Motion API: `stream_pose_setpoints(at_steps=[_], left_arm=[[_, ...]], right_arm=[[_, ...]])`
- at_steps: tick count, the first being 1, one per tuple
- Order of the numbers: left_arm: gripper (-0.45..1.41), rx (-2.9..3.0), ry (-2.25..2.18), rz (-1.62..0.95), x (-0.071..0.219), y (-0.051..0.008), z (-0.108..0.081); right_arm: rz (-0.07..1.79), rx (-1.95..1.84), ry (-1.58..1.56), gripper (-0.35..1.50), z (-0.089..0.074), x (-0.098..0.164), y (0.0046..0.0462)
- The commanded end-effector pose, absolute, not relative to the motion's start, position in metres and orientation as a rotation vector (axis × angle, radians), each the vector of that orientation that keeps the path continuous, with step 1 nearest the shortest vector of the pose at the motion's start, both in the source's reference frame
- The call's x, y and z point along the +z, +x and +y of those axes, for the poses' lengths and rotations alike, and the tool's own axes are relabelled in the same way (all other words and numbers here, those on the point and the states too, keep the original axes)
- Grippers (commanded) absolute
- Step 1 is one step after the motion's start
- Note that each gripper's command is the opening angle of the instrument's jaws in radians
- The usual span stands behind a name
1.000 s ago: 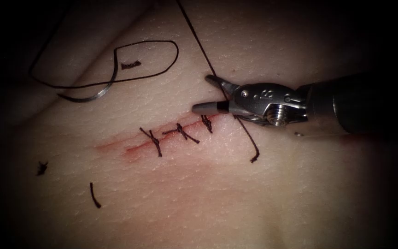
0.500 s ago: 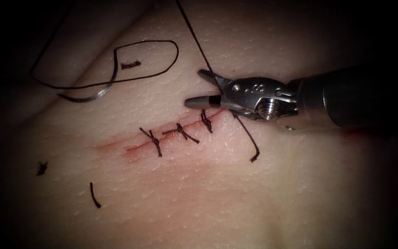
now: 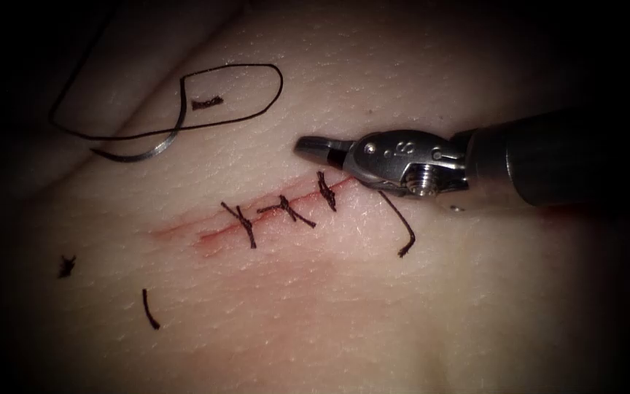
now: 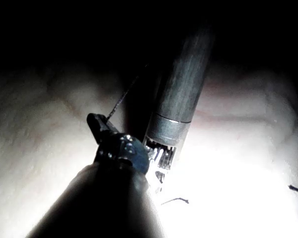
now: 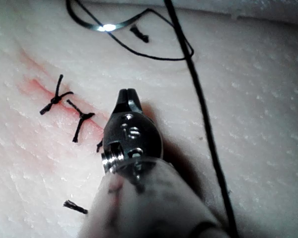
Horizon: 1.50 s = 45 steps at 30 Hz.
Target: Wound Closure
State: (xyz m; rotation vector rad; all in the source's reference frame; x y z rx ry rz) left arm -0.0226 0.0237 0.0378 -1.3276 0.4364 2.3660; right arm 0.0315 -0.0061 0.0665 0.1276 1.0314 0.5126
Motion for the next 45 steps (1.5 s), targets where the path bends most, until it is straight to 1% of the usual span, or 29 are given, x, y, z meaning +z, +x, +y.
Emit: stream_pose_setpoints(at_steps=[1,2,3,4,5,6,10,15,19,22,25,30,31,32,33,34,35,37,40,44,45], left_arm=[[-0.45,2.37,-1.333,0.439,0.038,-0.0229,0.024],[-0.45,2.371,-1.337,0.438,0.038,-0.0227,0.023],[-0.45,2.373,-1.341,0.437,0.038,-0.0224,0.023],[-0.45,2.379,-1.354,0.436,0.038,-0.0215,0.022],[-0.45,2.38,-1.357,0.44,0.038,-0.021,0.022],[-0.45,2.385,-1.365,0.442,0.038,-0.0205,0.021],[-0.45,2.393,-1.392,0.464,0.038,-0.0193,0.017],[-0.45,2.441,-1.449,0.429,0.039,-0.0205,0.011],[-0.45,2.469,-1.497,0.4,0.039,-0.022,0.007],[-0.45,2.489,-1.533,0.365,0.04,-0.023,0.002],[-0.45,2.513,-1.551,0.335,0.041,-0.0236,-0.001],[-0.45,2.629,-1.532,0.257,0.042,-0.0254,-0.006],[-0.3,2.66,-1.51,0.205,0.043,-0.0261,-0.007],[0.46,2.707,-1.464,0.105,0.044,-0.0273,-0.009],[0.76,2.722,-1.448,0.055,0.044,-0.0277,-0.009],[0.98,2.724,-1.437,0.002,0.044,-0.0279,-0.01],[1.11,2.711,-1.423,-0.086,0.044,-0.0282,-0.01],[1.21,2.675,-1.412,-0.183,0.044,-0.0281,-0.01],[1.26,2.651,-1.418,-0.277,0.044,-0.0266,-0.009],[1.31,2.671,-1.367,-0.447,0.043,-0.0231,-0.008],[1.36,2.684,-1.352,-0.506,0.042,-0.0218,-0.007]], right_arm=[[1.04,0.513,0.127,-0.35,-0.007,0.067,0.0319],[1.047,0.515,0.123,-0.35,-0.007,0.067,0.0317],[1.056,0.515,0.122,0.12,-0.007,0.066,0.0314],[1.065,0.516,0.126,1.09,-0.007,0.066,0.0308],[1.08,0.523,0.129,1.26,-0.007,0.065,0.0302],[1.093,0.526,0.126,1.3,-0.007,0.065,0.0297],[1.133,0.55,0.109,1.3,-0.007,0.062,0.0263],[1.149,0.58,0.089,1.3,-0.006,0.06,0.0224],[1.135,0.59,0.067,1.26,-0.006,0.06,0.0181],[1.11,0.574,0.054,1.25,-0.007,0.06,0.0129],[1.094,0.563,0.051,1.25,-0.007,0.06,0.0094],[1.069,0.561,0.037,1.25,-0.006,0.061,0.0055],[1.064,0.567,0.028,1.25,-0.006,0.061,0.0052],[1.057,0.577,0.017,1.26,-0.006,0.061,0.0051],[1.058,0.577,0.017,1.26,-0.007,0.061,0.0052],[1.058,0.579,0.016,1.26,-0.007,0.061,0.0055],[1.061,0.579,0.017,1.26,-0.007,0.061,0.0058],[1.071,0.58,0.019,1.26,-0.007,0.06,0.0067],[1.081,0.575,0.032,1.26,-0.007,0.06,0.0081],[1.088,0.566,0.05,1.26,-0.008,0.06,0.01],[1.088,0.567,0.052,1.28,-0.008,0.06,0.0104]])
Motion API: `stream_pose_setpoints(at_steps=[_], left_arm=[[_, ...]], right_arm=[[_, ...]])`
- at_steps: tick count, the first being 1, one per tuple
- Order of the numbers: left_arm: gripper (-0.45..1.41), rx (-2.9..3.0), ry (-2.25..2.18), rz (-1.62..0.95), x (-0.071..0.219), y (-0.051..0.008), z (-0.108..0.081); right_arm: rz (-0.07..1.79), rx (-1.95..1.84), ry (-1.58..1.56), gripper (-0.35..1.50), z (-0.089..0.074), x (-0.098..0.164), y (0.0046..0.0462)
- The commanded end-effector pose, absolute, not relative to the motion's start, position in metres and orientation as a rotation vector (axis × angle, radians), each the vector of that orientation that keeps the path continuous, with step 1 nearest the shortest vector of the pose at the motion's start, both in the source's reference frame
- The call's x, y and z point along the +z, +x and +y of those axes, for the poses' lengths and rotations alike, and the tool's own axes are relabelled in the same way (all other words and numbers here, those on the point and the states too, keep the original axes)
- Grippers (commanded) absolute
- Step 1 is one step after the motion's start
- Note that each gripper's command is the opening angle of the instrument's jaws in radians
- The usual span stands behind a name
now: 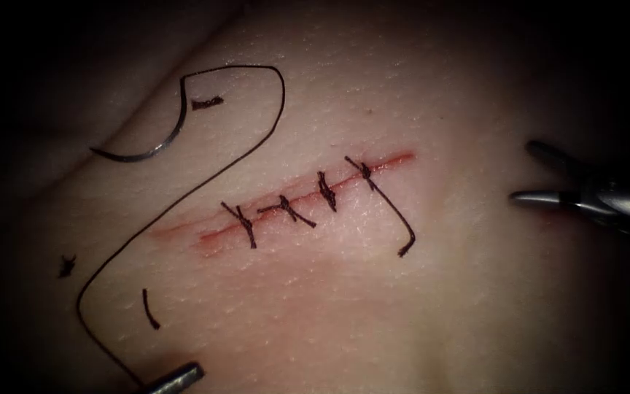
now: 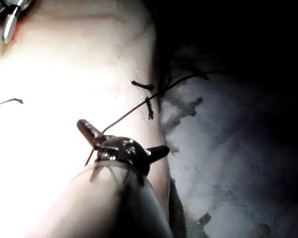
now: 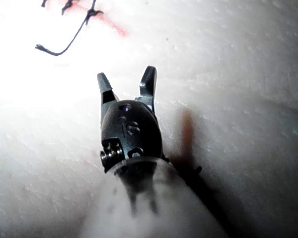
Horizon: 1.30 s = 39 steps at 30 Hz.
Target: Wound Closure
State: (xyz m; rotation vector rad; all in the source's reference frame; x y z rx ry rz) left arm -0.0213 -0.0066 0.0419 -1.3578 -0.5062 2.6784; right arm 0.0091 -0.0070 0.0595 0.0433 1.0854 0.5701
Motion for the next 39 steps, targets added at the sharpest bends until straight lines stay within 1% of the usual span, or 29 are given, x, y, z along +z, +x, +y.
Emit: stream_pose_setpoints(at_steps=[1,4,5,8,13,14,16,20,22,27,30,33,39], left_arm=[[1.38,2.697,-1.347,-0.534,0.042,-0.0208,-0.007],[1.4,2.684,-1.299,-0.623,0.04,-0.0173,-0.006],[1.4,2.678,-1.295,-0.672,0.039,-0.0149,-0.005],[1.4,2.665,-1.257,-0.71,0.038,-0.0122,-0.004],[1.4,2.575,-1.25,-0.714,0.036,-0.0096,-0.001],[1.38,2.554,-1.262,-0.712,0.035,-0.009,0.0],[1.28,2.507,-1.294,-0.7,0.035,-0.0081,0.001],[1.24,2.411,-1.356,-0.646,0.033,-0.008,0.004],[1.23,2.356,-1.378,-0.613,0.032,-0.0088,0.006],[1.19,2.285,-1.412,-0.512,0.031,-0.0147,0.009],[1.19,2.31,-1.398,-0.464,0.032,-0.0196,0.009],[1.19,2.345,-1.37,-0.46,0.033,-0.0235,0.01],[1.19,2.361,-1.342,-0.488,0.035,-0.0285,0.011]], right_arm=[[1.085,0.56,0.051,1.28,-0.008,0.06,0.0109],[1.078,0.542,0.058,1.3,-0.008,0.06,0.0119],[1.081,0.538,0.064,1.3,-0.008,0.06,0.0124],[1.08,0.536,0.068,1.3,-0.008,0.06,0.0128],[1.081,0.535,0.071,1.3,-0.009,0.059,0.0132],[1.082,0.535,0.071,1.3,-0.009,0.059,0.0132],[1.078,0.532,0.076,1.3,-0.009,0.059,0.0132],[1.077,0.53,0.079,1.3,-0.009,0.059,0.0132],[1.079,0.529,0.08,1.3,-0.009,0.059,0.0133],[1.08,0.527,0.084,1.31,-0.009,0.059,0.0133],[1.08,0.524,0.088,1.31,-0.01,0.059,0.0133],[1.082,0.522,0.091,1.31,-0.01,0.058,0.0132],[1.083,0.519,0.095,1.31,-0.01,0.058,0.0132]])
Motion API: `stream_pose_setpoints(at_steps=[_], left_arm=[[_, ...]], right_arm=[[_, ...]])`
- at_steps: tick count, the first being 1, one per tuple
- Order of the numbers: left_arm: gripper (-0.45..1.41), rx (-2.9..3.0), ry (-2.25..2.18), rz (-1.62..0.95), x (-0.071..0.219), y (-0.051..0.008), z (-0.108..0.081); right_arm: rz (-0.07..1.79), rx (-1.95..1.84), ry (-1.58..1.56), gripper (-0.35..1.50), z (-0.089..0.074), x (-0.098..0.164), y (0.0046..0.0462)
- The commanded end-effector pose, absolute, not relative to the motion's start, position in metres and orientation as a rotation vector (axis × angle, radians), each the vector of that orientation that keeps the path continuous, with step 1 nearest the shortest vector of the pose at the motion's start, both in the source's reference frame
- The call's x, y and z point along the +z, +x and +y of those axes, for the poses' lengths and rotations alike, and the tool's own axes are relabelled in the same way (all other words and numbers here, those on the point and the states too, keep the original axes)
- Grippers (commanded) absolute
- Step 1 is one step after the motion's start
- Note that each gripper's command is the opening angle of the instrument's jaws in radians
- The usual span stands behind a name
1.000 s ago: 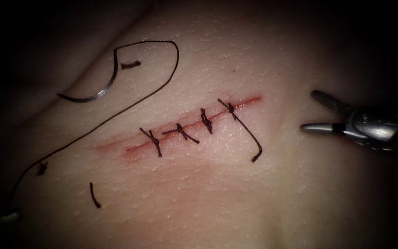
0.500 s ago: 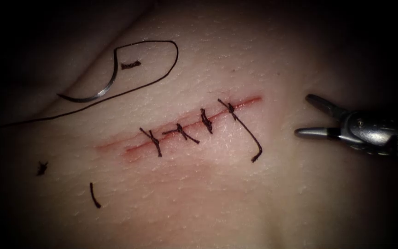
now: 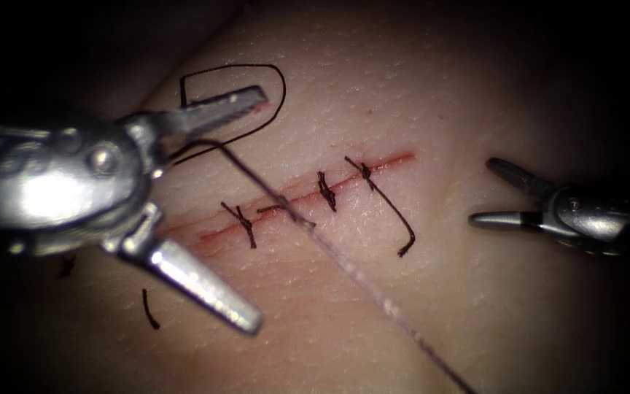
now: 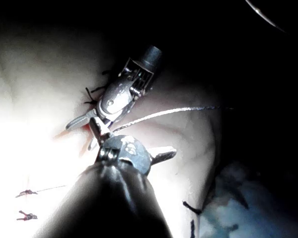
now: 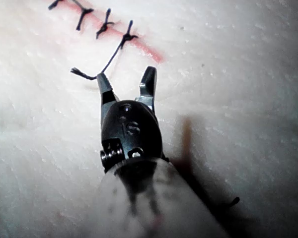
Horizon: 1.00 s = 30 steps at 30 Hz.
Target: Wound Closure
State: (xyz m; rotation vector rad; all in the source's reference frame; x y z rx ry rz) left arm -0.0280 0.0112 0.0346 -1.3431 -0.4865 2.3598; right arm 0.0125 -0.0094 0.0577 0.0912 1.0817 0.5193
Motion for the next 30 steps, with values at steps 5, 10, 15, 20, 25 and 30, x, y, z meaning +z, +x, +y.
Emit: stream_pose_setpoints(at_steps=[5,10,15,20,25,30], left_arm=[[1.19,2.388,-1.343,-0.489,0.037,-0.0292,0.011],[1.19,2.464,-1.213,-0.663,0.04,-0.028,0.005],[1.19,2.403,-1.2,-0.769,0.043,-0.0275,0.002],[1.19,2.347,-1.172,-0.82,0.049,-0.0271,-0.002],[1.19,2.274,-1.153,-0.901,0.054,-0.0269,-0.003],[1.19,2.189,-1.125,-1.005,0.06,-0.026,-0.004]], right_arm=[[1.085,0.518,0.097,1.31,-0.01,0.058,0.0133],[1.084,0.517,0.1,1.31,-0.01,0.057,0.0134],[1.091,0.517,0.102,1.3,-0.01,0.057,0.0141],[1.091,0.508,0.107,1.31,-0.011,0.057,0.0152],[1.087,0.495,0.105,1.31,-0.011,0.057,0.0157],[1.083,0.489,0.111,1.31,-0.011,0.057,0.0161]])
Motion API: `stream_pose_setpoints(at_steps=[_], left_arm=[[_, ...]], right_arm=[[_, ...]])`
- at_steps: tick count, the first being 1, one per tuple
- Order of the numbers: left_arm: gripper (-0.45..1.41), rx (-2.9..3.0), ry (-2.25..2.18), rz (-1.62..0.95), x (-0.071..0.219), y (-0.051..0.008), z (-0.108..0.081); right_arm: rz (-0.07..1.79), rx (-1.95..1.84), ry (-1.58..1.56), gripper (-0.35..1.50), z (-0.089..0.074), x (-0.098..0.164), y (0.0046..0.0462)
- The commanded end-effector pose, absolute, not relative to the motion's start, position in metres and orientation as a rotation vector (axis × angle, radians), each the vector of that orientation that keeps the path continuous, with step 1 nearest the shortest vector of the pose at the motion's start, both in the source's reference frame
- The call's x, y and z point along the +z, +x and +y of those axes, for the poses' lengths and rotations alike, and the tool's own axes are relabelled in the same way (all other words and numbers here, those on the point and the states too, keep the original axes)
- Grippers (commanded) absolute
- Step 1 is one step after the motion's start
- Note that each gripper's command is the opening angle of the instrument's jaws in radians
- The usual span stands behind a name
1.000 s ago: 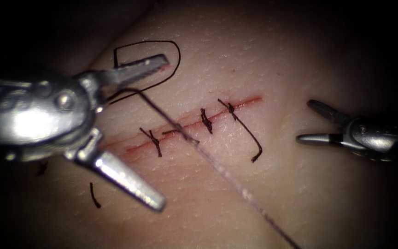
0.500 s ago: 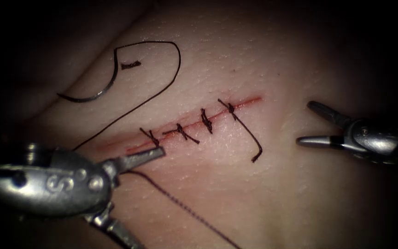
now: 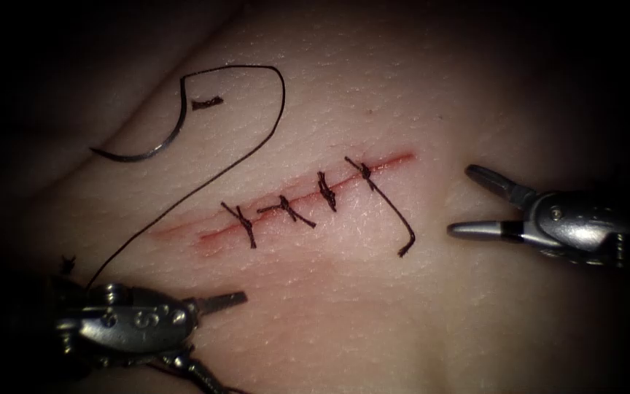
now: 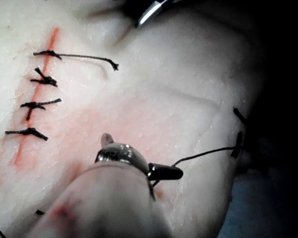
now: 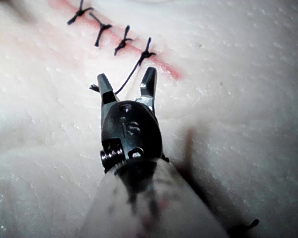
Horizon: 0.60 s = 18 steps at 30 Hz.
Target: Wound Closure
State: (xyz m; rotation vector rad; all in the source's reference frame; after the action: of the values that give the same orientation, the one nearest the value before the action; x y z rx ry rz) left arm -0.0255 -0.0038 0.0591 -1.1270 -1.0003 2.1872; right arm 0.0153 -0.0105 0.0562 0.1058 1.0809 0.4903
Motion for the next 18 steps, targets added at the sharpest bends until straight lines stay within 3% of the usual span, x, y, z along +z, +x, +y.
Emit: stream_pose_setpoints(at_steps=[1,18], left_arm=[[1.19,2.175,-1.115,-1.016,0.0605,-0.0258,-0.0047],[1.19,2.022,-1.28,-1.121,0.0592,-0.0233,-0.0017]], right_arm=[[1.083,0.489,0.11,1.31,-0.0113,0.0567,0.0162],[1.093,0.472,0.126,1.31,-0.0115,0.0565,0.0175]])
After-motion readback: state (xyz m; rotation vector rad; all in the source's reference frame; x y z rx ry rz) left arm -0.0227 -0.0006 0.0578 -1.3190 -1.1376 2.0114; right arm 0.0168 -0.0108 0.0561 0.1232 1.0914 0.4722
